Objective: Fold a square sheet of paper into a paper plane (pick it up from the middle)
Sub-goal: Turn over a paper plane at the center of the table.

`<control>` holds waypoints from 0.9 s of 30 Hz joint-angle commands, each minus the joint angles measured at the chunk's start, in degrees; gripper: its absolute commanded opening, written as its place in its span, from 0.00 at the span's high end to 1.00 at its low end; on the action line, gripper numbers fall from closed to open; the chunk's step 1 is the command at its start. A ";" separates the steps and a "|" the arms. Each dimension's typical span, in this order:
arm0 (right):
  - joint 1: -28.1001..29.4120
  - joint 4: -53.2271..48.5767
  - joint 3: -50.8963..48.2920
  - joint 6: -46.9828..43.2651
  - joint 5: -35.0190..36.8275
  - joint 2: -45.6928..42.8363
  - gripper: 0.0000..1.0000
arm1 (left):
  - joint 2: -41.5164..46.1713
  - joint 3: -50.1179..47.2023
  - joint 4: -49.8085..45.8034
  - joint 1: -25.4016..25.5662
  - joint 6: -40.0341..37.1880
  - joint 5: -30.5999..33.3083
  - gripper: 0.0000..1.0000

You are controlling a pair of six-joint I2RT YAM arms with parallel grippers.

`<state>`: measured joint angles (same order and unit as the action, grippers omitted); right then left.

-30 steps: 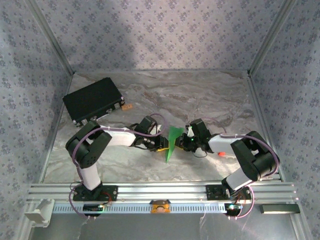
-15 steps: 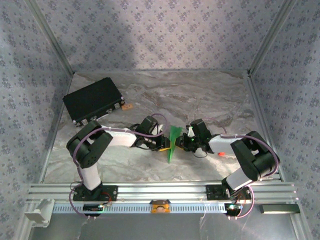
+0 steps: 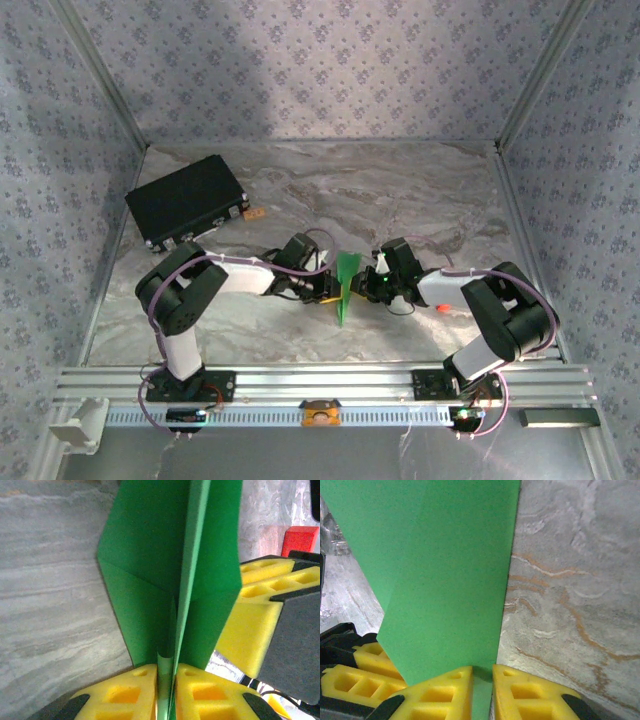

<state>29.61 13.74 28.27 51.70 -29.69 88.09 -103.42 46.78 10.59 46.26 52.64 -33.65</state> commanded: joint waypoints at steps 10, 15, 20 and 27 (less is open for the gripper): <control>1.21 3.87 -1.22 1.38 -1.55 3.03 0.81 | -2.13 2.49 2.38 0.96 0.80 -0.92 0.82; 1.14 4.29 -1.58 1.60 -1.69 2.96 0.81 | -2.46 2.86 2.53 1.18 0.97 -1.01 0.84; 0.98 4.28 -1.90 1.67 -1.38 2.77 0.81 | -1.43 2.93 1.20 1.33 0.72 0.10 0.87; 0.25 3.03 -2.18 1.18 -0.91 -0.17 0.79 | 2.51 4.11 -7.21 1.35 -1.60 4.28 0.93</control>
<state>29.32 16.99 27.11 52.77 -30.81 88.33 -104.31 48.60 8.60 47.07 52.99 -31.83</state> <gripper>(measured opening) 0.203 0.072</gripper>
